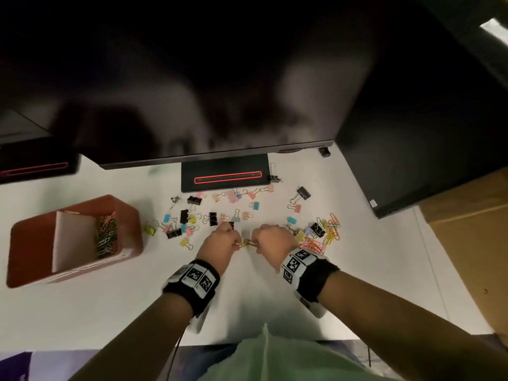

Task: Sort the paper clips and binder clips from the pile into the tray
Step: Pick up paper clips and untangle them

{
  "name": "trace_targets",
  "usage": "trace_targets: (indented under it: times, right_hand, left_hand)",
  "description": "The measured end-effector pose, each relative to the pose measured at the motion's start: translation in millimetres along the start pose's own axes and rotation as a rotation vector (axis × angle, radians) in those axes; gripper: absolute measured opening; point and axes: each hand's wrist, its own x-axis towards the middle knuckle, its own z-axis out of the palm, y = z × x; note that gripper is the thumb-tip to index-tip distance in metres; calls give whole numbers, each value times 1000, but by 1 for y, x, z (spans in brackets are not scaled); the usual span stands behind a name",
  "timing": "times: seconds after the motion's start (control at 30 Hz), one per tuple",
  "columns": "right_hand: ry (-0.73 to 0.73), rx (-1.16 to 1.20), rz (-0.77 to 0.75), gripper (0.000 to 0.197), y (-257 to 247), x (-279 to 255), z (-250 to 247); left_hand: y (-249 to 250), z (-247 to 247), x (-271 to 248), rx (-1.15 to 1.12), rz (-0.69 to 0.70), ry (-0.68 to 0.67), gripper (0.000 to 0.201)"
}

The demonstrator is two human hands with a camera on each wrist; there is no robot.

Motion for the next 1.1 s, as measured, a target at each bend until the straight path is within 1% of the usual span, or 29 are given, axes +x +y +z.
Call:
trace_targets:
  times: [0.13, 0.27, 0.33, 0.4, 0.47, 0.57, 0.6, 0.67, 0.73, 0.9, 0.97, 1.03, 1.1]
  right_hand:
    - [-16, -34, 62, 26, -4, 4, 4]
    - [-25, -65, 138, 25, -9, 6, 5]
    - [-46, -55, 188, 25, -13, 8, 5]
    - [-45, -4, 216, 26, -13, 7, 3]
    - [-11, 54, 185, 24, -11, 4, 1]
    - [-31, 171, 117, 23, -6, -9, -5]
    - [-9, 213, 77, 22, -6, -14, -5]
    - [29, 261, -5, 23, -10, -25, -3]
    - [10, 248, -69, 26, -17, -33, 2]
    - [-74, 116, -145, 29, -34, -35, 15]
    - [-64, 77, -131, 28, -38, -35, 21]
    - [-37, 97, -96, 26, -40, -33, 24]
    - [-15, 132, -69, 24, -41, -32, 27]
  left_hand:
    - [-8, -6, 3, 25, 30, -12, 10]
    - [-10, -11, 6, 158, 81, -54, 11]
    - [-9, -13, 5, 210, 135, -55, 12]
    - [-11, -18, 2, 200, 205, -46, 13]
    - [-15, -27, -3, 85, 258, -41, 11]
    - [-25, -45, -17, -77, 294, -56, 4]
    - [-31, -50, -23, -110, 291, -66, 5]
    - [-46, -56, -37, -146, 294, -85, 13]
    - [-61, -55, -49, -164, 307, -114, 16]
    - [-85, -39, -81, -177, 276, -261, 6]
    - [-87, -30, -90, -172, 246, -306, 13]
    - [-87, -20, -96, -108, 236, -334, 19]
    - [-87, -11, -98, -19, 262, -317, 15]
